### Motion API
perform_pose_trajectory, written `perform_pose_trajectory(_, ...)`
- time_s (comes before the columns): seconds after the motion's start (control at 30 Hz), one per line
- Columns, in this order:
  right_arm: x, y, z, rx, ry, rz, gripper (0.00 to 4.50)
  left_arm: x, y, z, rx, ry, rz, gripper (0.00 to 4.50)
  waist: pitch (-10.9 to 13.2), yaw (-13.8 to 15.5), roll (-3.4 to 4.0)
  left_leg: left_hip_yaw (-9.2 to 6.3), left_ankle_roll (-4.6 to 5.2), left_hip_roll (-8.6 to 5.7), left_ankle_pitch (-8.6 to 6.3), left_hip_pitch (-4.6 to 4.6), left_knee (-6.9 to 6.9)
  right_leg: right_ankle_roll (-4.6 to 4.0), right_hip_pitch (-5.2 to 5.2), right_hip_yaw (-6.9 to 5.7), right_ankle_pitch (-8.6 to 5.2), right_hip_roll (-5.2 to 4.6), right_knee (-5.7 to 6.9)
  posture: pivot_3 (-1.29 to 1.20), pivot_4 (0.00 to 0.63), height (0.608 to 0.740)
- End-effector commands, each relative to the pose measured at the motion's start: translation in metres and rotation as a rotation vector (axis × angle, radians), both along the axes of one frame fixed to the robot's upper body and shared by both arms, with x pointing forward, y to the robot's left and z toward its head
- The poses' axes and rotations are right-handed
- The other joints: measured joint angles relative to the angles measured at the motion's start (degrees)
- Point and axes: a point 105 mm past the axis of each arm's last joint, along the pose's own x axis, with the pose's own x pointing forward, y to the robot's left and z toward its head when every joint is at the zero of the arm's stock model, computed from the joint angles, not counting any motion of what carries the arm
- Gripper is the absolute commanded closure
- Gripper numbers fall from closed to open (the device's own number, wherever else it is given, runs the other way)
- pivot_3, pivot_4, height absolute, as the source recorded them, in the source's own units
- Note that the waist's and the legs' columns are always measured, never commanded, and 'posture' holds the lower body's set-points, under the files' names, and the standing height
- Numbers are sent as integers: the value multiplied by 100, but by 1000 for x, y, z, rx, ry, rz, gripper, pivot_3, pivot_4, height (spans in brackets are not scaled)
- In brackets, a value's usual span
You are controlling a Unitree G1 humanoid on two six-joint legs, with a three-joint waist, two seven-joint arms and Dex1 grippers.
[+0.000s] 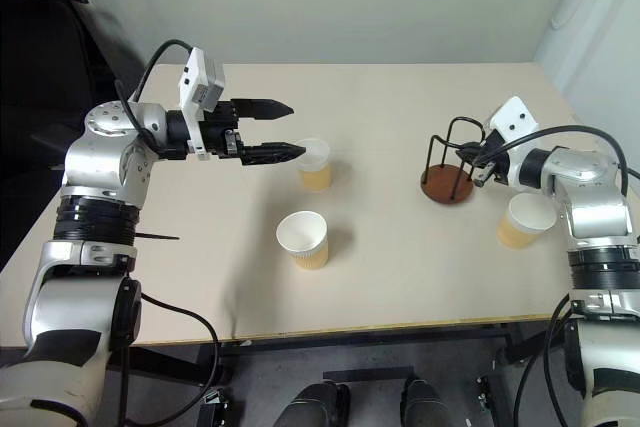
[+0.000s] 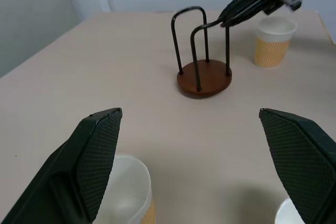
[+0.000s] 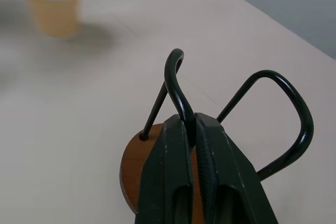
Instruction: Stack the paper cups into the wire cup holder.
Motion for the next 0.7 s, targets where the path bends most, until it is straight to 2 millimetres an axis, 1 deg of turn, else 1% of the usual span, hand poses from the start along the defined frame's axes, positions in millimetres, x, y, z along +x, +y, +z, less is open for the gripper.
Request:
perform_pose_trajectory(0.03,-24,21,18,-24,-36,115,4479,-2,4,17,31,-59,-8,0,0,3,0,0,0,0,0,0,-1,-1,-1,0,0,0,0,0,150,740)
perform_pose_trajectory(0.13,-42,38,10,-34,-7,189,4479,-2,4,18,36,-59,-12,0,0,15,-1,-1,0,0,0,-1,-1,-4,1,-3,-3,0,-1,0,150,740)
perform_pose_trajectory(0.23,-52,48,3,-38,9,213,4479,-2,3,18,40,-57,-19,0,0,9,-1,1,1,-1,1,-1,0,-4,2,-1,-4,0,-2,0,150,740)
perform_pose_trajectory(0.33,-55,50,-3,-48,25,215,4479,-2,2,17,43,-55,-24,0,0,7,-1,1,3,-1,4,-1,0,-4,1,-1,-4,0,0,0,150,740)
perform_pose_trajectory(0.7,-59,61,-13,-29,43,248,4479,-4,2,16,59,-41,-38,0,0,6,-1,1,6,-1,14,1,0,-3,1,0,-4,0,4,0,150,740)
